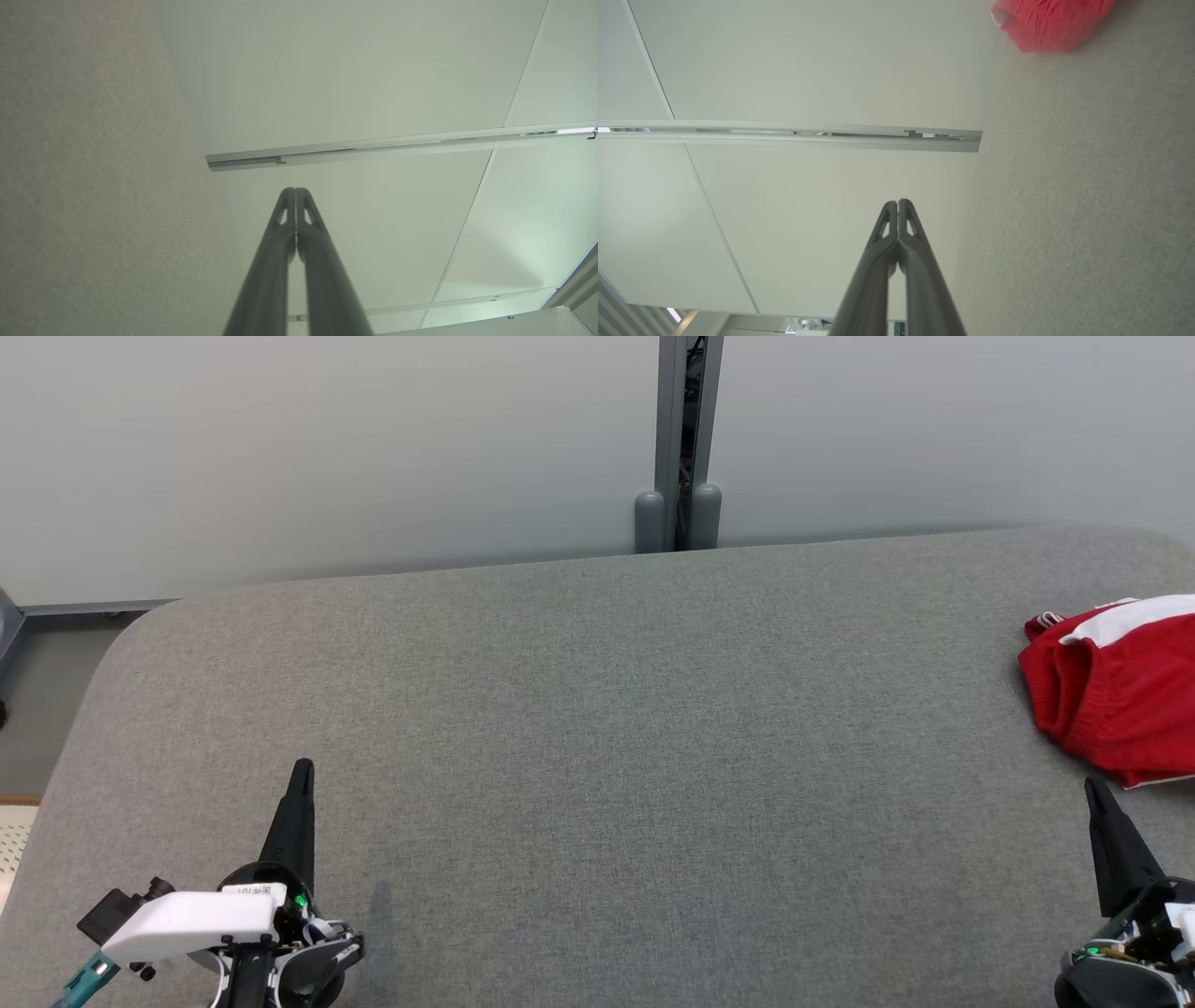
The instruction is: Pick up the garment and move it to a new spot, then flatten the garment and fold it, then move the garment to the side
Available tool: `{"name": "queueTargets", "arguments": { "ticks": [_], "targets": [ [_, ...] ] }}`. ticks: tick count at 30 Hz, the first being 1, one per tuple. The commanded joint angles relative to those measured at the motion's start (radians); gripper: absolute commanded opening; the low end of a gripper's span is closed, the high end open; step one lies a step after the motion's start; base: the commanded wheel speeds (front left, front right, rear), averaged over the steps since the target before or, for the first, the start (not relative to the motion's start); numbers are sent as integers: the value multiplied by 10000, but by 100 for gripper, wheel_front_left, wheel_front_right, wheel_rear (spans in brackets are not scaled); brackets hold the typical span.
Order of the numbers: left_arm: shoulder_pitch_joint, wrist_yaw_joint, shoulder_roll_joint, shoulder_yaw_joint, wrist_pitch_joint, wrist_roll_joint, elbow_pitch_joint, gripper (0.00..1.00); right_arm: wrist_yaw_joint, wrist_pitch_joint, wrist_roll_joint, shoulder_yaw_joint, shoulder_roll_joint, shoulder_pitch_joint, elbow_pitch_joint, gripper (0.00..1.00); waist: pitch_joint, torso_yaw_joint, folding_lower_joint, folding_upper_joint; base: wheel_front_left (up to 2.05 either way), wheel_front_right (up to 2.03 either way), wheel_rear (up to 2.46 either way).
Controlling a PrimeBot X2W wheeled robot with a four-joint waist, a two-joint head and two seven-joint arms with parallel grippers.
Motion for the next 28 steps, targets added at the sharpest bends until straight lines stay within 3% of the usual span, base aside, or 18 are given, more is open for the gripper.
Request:
{"name": "queueTargets", "arguments": {
  "ticks": [1,28],
  "targets": [
    [-177,-74,23,45,16,24,-22,0,4,48,24,-1,-93,-21,-40,0,0,0,0,0,0,0,0],
    [-177,-74,23,40,10,18,-22,0,4,48,24,-2,-93,-21,-41,0,0,0,0,0,0,0,0]
  ]
}}
